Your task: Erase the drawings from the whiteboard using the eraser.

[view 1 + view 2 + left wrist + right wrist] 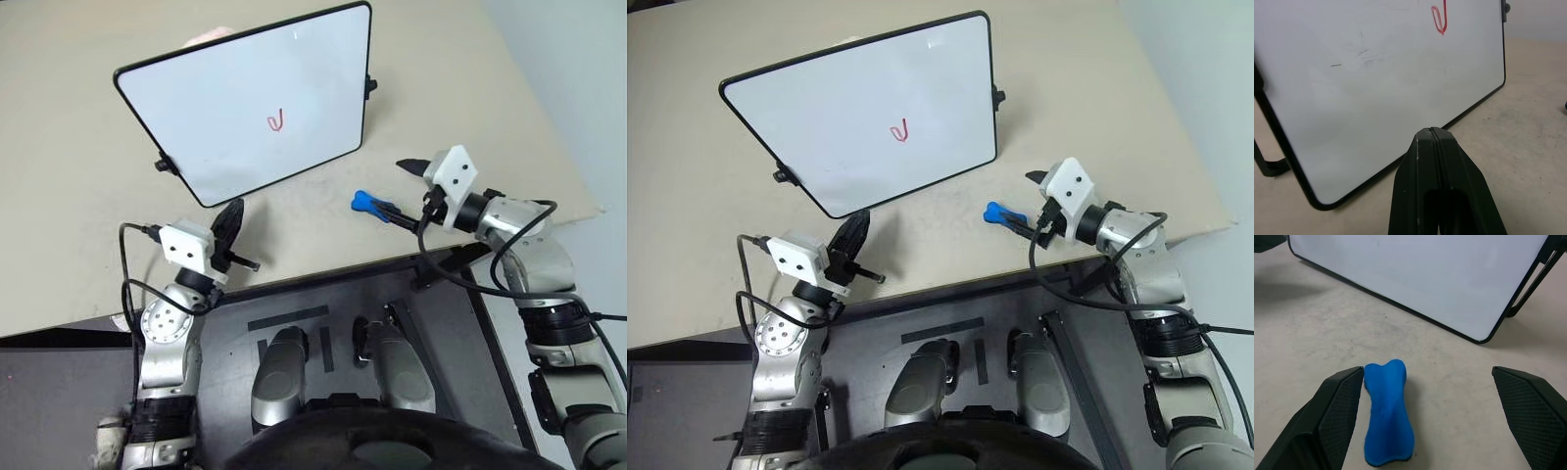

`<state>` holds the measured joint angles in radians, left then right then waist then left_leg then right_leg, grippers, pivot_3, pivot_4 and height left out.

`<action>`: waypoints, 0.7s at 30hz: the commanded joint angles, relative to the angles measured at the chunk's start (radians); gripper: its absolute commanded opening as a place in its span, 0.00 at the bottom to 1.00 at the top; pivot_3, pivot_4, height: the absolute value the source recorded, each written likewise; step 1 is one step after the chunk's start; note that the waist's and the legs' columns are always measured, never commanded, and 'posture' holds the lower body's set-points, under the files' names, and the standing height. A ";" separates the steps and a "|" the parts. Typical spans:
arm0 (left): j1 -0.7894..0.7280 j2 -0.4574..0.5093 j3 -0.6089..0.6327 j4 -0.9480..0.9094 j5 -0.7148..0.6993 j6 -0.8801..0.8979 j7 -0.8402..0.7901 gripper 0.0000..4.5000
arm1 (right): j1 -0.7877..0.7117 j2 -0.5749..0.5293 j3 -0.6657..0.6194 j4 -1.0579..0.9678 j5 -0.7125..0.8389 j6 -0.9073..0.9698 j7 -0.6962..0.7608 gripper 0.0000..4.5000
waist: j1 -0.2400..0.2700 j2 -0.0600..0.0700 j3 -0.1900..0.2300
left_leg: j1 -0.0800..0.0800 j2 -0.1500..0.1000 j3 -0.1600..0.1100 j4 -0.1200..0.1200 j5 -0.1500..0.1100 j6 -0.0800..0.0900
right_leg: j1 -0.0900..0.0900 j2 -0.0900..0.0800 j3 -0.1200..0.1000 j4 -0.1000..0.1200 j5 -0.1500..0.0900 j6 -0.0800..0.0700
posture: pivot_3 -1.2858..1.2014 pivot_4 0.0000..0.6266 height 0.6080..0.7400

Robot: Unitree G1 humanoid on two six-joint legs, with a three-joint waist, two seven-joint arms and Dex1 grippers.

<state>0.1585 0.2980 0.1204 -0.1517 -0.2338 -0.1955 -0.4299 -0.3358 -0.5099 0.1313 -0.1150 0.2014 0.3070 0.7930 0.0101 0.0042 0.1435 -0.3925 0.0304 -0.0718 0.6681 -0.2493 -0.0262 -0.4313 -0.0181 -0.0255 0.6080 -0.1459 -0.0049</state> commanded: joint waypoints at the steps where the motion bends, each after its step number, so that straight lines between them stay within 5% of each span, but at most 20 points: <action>1: -0.008 0.010 0.017 -0.047 -0.009 0.002 0.001 0.00 | -0.021 0.011 -0.004 -0.029 0.006 -0.018 0.000 0.99 | 0.000 0.000 0.000 | 0.000 0.000 0.000 0.000 0.000 0.000 | 0.000 0.000 0.000 0.000 0.000 0.000 | 0.52 0.24 1.00; 21: -0.013 -0.024 0.002 -0.054 0.015 -0.017 0.032 0.00 | -0.045 0.022 0.017 -0.019 0.015 0.009 0.044 0.99 | 0.000 0.000 0.000 | 0.000 0.000 0.000 0.000 0.000 0.000 | 0.000 0.000 0.000 -0.001 0.000 0.000 | 0.52 0.24 1.00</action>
<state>0.1356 0.2755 0.1167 -0.1585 -0.2279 -0.1926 -0.4068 -0.3768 -0.4856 0.1509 -0.1155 0.2042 0.3198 0.8264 0.0098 0.0041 0.1435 -0.3928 0.0304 -0.0719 0.6680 -0.2494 -0.0260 -0.4316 -0.0182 -0.0251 0.6075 -0.1460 -0.0050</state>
